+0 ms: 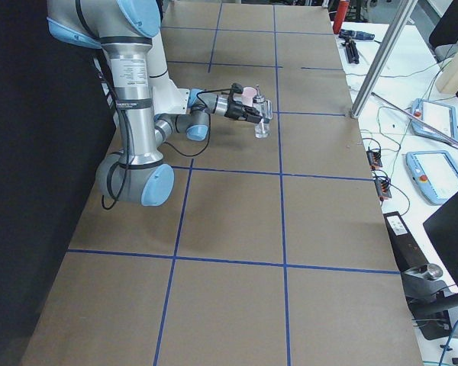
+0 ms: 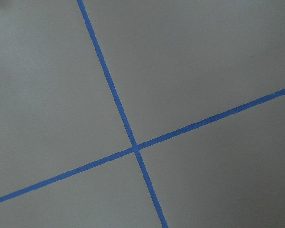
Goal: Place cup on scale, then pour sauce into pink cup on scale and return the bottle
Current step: 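Carry the bottle back toward its original spot with the right gripper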
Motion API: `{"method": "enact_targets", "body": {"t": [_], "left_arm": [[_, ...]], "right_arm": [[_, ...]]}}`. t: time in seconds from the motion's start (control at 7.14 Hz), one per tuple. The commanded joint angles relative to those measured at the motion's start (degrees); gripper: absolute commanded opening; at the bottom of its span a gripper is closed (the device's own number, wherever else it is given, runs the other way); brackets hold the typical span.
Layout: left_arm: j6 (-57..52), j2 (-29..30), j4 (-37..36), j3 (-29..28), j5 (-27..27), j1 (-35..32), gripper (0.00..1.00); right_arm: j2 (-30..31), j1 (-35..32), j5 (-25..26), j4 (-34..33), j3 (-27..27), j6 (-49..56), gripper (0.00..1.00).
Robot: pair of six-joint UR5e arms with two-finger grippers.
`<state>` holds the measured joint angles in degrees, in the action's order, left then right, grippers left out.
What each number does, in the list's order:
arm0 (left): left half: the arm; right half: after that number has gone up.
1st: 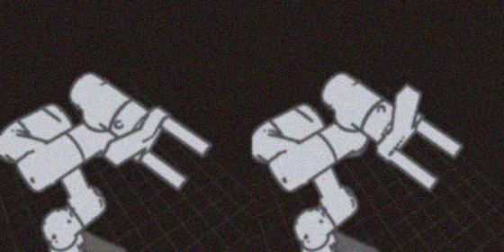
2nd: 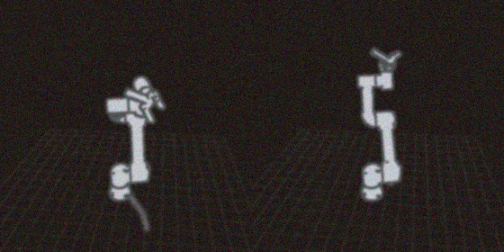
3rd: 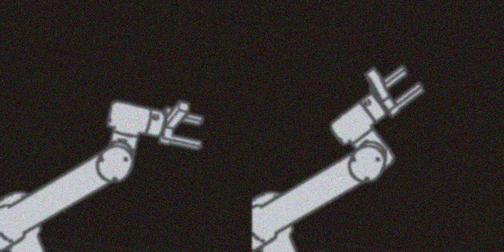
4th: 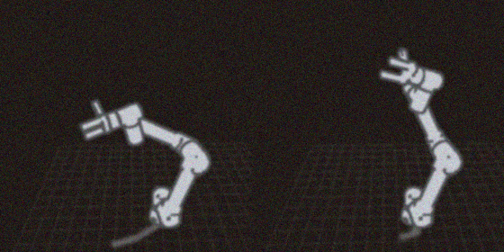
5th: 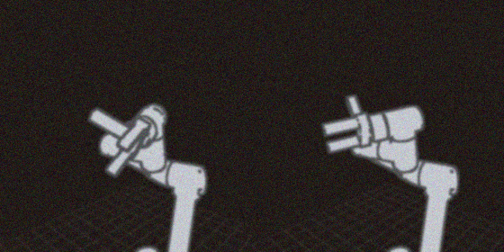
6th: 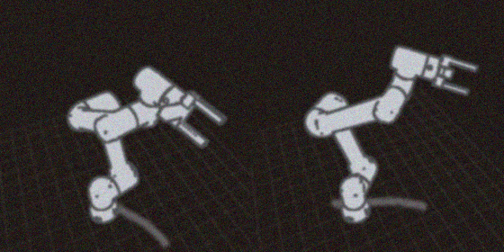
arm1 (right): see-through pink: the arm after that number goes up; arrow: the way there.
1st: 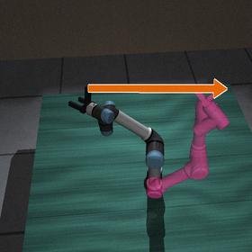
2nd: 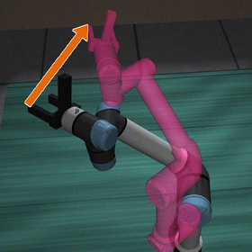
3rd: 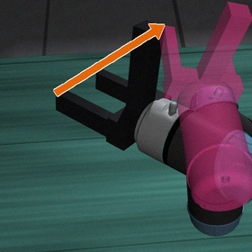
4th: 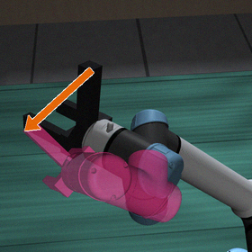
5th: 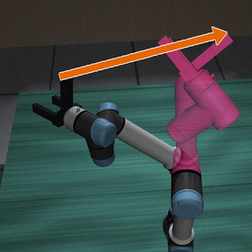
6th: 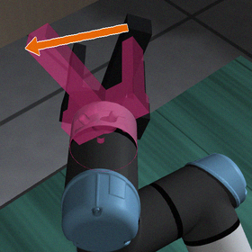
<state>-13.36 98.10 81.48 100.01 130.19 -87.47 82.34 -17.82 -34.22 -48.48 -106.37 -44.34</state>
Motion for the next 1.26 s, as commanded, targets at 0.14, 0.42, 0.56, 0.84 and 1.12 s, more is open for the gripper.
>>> {"method": "enact_targets", "body": {"t": [0.14,0.42,0.56,0.84,1.12], "left_arm": [[0.0,0.4,-0.2,0.6,-0.1,0.0,1.00],[0.0,0.6,-0.1,0.7,-0.3,0.1,1.00],[0.0,1.5,-0.2,0.6,-2.5,-0.1,1.00],[0.0,1.6,-0.2,0.6,-3.0,0.0,1.00],[0.0,1.7,-0.2,0.7,-3.0,-0.1,1.00]], "right_arm": [[7.4,-5.0,-11.9,0.0,-2.6,-12.4,0.00],[8.5,-6.3,-13.9,-0.1,-2.0,-27.5,0.00],[8.6,-7.0,-13.8,-0.2,-1.6,-30.5,0.00],[9.2,-6.9,-13.3,-0.1,0.4,-31.5,0.00],[8.8,-6.7,-12.5,0.0,2.7,-33.9,0.00]]}}
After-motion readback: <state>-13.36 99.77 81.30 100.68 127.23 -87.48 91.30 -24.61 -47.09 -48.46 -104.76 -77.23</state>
